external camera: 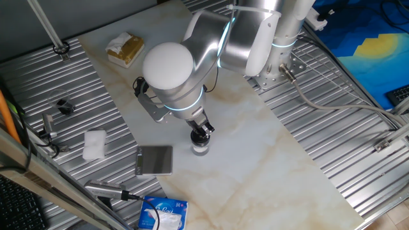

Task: Screw the lid onto the jar

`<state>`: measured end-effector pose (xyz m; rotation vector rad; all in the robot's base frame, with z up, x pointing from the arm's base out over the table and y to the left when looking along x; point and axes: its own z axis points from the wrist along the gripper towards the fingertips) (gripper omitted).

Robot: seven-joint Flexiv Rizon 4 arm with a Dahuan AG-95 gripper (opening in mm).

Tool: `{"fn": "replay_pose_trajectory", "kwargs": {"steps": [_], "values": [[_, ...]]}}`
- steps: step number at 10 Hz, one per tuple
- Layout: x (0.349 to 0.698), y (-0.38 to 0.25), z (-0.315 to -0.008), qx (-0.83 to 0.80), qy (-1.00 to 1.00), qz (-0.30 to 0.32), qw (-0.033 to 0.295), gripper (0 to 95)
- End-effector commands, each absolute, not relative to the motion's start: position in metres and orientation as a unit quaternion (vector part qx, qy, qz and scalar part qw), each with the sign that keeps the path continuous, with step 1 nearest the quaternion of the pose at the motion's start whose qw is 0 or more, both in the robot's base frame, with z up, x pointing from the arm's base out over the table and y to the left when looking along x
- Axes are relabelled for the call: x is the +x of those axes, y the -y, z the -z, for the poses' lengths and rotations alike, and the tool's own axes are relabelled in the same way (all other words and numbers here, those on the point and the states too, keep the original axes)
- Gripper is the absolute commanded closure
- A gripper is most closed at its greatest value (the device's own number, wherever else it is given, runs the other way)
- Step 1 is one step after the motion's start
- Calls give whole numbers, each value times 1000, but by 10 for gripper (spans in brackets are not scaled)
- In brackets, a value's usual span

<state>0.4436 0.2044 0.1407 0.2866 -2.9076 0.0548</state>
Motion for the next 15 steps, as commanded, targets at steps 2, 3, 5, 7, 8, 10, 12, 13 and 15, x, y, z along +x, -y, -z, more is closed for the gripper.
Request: {"fn": "replay_pose_trajectory", "kwargs": {"steps": [2,3,5,7,8,10,12,13,15], "values": [[444,-206,-135,99,989,-26,108,950],[444,-206,-135,100,989,-27,107,950],[443,-205,-134,107,989,-15,102,950],[443,-206,-135,114,988,-16,99,950],[443,-206,-135,117,988,-16,98,760],[443,-206,-135,117,988,-20,98,760],[443,-206,-135,119,988,-18,98,760],[443,-206,-135,121,988,-17,98,570],[443,-206,-135,127,987,-6,96,380]]}}
